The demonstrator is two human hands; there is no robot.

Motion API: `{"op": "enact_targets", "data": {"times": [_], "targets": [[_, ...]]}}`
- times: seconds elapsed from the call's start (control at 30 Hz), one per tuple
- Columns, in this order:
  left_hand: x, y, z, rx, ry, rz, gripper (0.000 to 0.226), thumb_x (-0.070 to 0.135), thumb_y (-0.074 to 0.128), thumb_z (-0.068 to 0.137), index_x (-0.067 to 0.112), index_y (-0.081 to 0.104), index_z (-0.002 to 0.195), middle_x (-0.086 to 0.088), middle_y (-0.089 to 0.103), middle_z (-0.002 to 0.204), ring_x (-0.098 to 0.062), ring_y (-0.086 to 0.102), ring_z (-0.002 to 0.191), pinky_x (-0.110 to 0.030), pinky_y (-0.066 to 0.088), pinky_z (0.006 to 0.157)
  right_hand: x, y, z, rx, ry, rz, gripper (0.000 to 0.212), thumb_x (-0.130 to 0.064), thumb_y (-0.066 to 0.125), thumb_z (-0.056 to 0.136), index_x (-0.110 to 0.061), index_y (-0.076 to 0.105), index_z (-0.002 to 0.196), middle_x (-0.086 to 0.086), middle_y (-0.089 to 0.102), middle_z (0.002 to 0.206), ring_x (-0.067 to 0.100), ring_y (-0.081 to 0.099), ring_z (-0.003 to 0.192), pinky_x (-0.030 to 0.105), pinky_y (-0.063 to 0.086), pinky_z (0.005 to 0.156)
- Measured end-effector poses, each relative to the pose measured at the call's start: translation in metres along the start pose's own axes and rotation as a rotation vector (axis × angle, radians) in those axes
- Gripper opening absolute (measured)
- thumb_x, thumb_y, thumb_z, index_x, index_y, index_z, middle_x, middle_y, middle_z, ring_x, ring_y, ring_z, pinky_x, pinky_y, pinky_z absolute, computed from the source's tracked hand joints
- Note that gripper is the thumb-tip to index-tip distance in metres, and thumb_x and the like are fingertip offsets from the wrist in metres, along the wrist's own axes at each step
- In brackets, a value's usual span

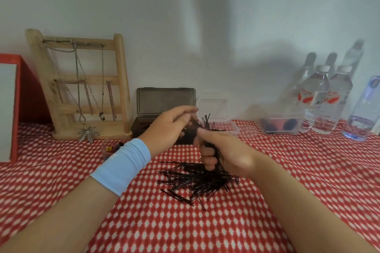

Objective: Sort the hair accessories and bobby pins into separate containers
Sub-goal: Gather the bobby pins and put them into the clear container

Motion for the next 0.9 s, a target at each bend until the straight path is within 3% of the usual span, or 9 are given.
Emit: {"op": "enact_targets", "data": {"times": [0.07,0.2,0.37,0.5,0.67,0.77,0.9], "targets": [[0.002,0.006,-0.001,-0.052,0.003,-0.098,0.034,0.028,0.038,0.105,0.037,0.059,0.130,0.016,0.065,0.124,0.001,0.056,0.119,-0.028,0.049,0.097,-0.002,0.000,-0.001,0.019,-0.029,-0.110,0.029,-0.033,0.050,0.105,-0.012,0.057,0.087,0.000,0.042,0.070,0.015,0.039,0.062,0.028,0.038,0.061],[0.014,0.009,-0.007,-0.118,0.056,-0.131,0.031,0.025,0.043,0.104,0.029,0.064,0.127,0.011,0.073,0.112,-0.001,0.061,0.113,-0.022,0.046,0.098,-0.004,0.006,-0.005,-0.021,-0.035,-0.249,0.028,-0.028,0.047,0.107,-0.008,0.060,0.092,0.002,0.053,0.072,0.015,0.044,0.061,0.028,0.041,0.061],[0.016,-0.005,-0.005,0.057,0.089,-0.148,0.018,0.007,0.062,0.093,0.013,0.075,0.104,0.001,0.077,0.092,-0.010,0.071,0.093,-0.017,0.052,0.086,-0.007,0.011,-0.004,-0.058,-0.058,-0.182,0.029,-0.018,0.047,0.107,0.002,0.056,0.126,0.001,0.045,0.068,0.015,0.043,0.059,0.029,0.039,0.058],[0.005,-0.012,-0.002,0.096,0.038,-0.105,0.014,0.009,0.066,0.091,0.015,0.077,0.096,0.006,0.077,0.091,-0.005,0.071,0.091,-0.016,0.053,0.086,-0.010,0.009,-0.002,-0.035,-0.096,-0.109,0.022,-0.020,0.045,0.108,-0.008,0.062,0.117,-0.001,0.044,0.070,0.012,0.042,0.059,0.027,0.037,0.057],[0.011,0.001,-0.005,0.020,0.090,-0.046,0.017,0.007,0.066,0.091,0.017,0.076,0.100,0.009,0.077,0.092,-0.001,0.071,0.093,-0.012,0.051,0.086,-0.010,0.005,-0.002,0.022,-0.086,-0.145,0.023,-0.023,0.046,0.108,-0.006,0.061,0.102,-0.005,0.052,0.068,0.009,0.042,0.058,0.025,0.035,0.055],[0.009,0.000,-0.004,0.029,0.090,0.031,0.018,0.011,0.066,0.091,0.022,0.077,0.100,0.014,0.076,0.094,0.003,0.069,0.093,-0.013,0.050,0.089,-0.011,0.001,-0.002,0.050,-0.101,-0.145,0.023,-0.020,0.047,0.107,-0.003,0.063,0.107,-0.006,0.063,0.071,0.010,0.045,0.061,0.024,0.035,0.053],[0.008,0.002,-0.005,-0.015,0.094,0.010,0.017,0.011,0.067,0.090,0.020,0.078,0.100,0.009,0.077,0.096,-0.005,0.071,0.092,-0.019,0.053,0.087,-0.011,0.003,-0.003,0.021,-0.111,-0.181,0.023,-0.015,0.051,0.105,0.000,0.061,0.119,0.004,0.060,0.074,0.013,0.048,0.061,0.026,0.038,0.056]]}}
Point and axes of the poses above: each hand's wrist, its own z-axis towards the middle knuckle, its own y-axis out of the palm, x = y × z, the point moved 9 cm from there along z, towards the middle knuckle
